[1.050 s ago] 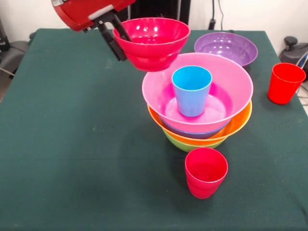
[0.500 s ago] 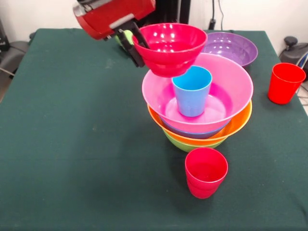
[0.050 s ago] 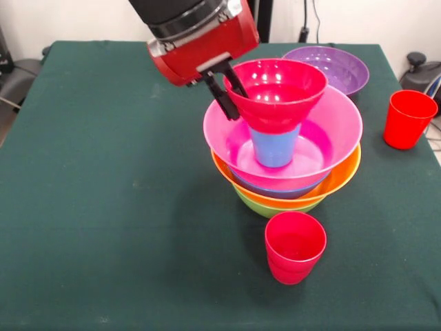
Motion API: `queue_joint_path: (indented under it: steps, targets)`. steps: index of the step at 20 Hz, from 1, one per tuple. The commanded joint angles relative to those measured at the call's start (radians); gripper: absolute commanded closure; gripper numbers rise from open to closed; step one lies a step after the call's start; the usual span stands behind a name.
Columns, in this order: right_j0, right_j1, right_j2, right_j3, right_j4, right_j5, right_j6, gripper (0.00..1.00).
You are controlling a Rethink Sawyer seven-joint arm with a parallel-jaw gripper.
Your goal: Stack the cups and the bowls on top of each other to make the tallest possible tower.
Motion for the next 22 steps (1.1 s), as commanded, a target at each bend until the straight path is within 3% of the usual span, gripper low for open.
queue_joint_path:
  steps: [1,12,22]
  targets:
    - [0.035,0.062,-0.067,0.009,-0.008,-0.036,0.17,1.0]
    - [0.039,0.035,-0.092,0.024,0.014,0.083,0.191,1.0]
    - [0.03,0.024,-0.047,0.059,0.06,0.094,0.156,1.0]
